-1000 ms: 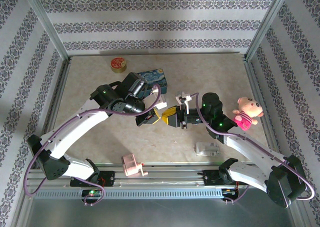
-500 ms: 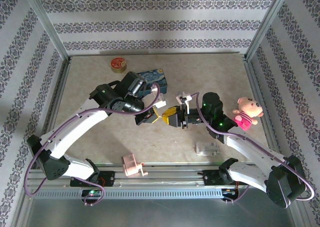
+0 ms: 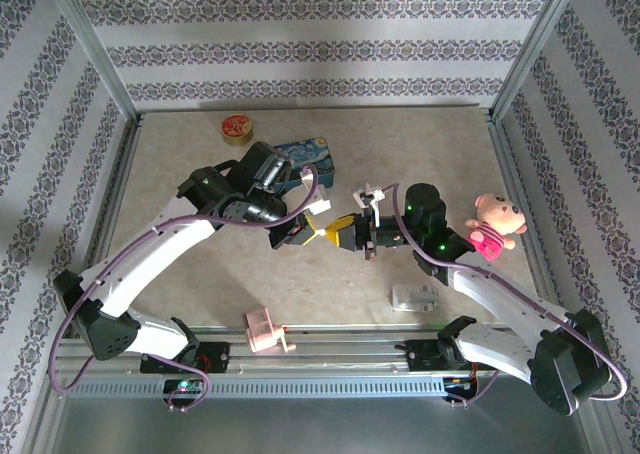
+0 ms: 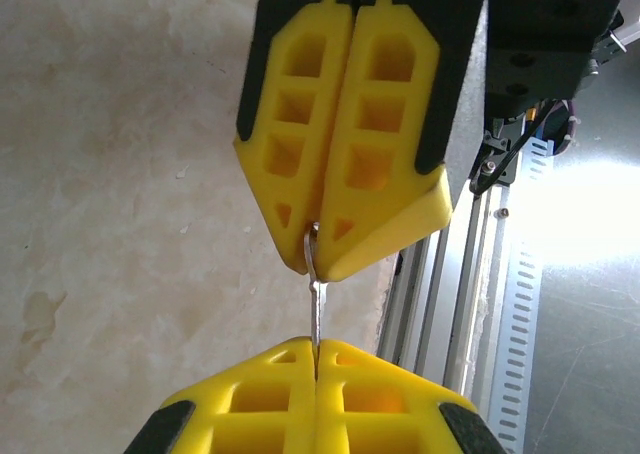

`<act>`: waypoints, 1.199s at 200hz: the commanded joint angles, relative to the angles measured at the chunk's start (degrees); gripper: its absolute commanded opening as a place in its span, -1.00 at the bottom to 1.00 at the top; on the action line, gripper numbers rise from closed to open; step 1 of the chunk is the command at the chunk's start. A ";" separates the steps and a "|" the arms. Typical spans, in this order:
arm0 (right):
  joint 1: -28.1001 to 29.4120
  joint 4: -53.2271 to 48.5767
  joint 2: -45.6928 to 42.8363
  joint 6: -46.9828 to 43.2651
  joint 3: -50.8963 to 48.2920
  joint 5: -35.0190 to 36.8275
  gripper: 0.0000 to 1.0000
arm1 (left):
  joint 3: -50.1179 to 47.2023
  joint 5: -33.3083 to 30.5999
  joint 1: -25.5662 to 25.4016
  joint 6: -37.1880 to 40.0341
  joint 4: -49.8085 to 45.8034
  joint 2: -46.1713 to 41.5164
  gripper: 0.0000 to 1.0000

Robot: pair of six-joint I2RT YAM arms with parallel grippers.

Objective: Unlock the padlock with the key

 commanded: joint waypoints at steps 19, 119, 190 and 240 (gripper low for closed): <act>-0.09 0.77 -0.12 -0.55 0.33 -2.29 -1.00 | -1.13 0.65 1.05 -1.93 2.76 -1.74 -1.00; -0.88 -4.32 -5.64 5.86 -3.52 21.78 -1.00 | -13.99 -20.12 2.45 -22.05 29.18 -16.20 0.99; -1.00 -13.59 -3.80 12.38 -2.06 33.46 -1.00 | -20.19 -31.49 7.16 -34.21 32.35 -15.17 0.99; -1.12 -13.15 -0.13 15.37 -3.13 37.71 -1.00 | -26.56 -31.12 11.32 -42.45 37.44 -10.37 0.99</act>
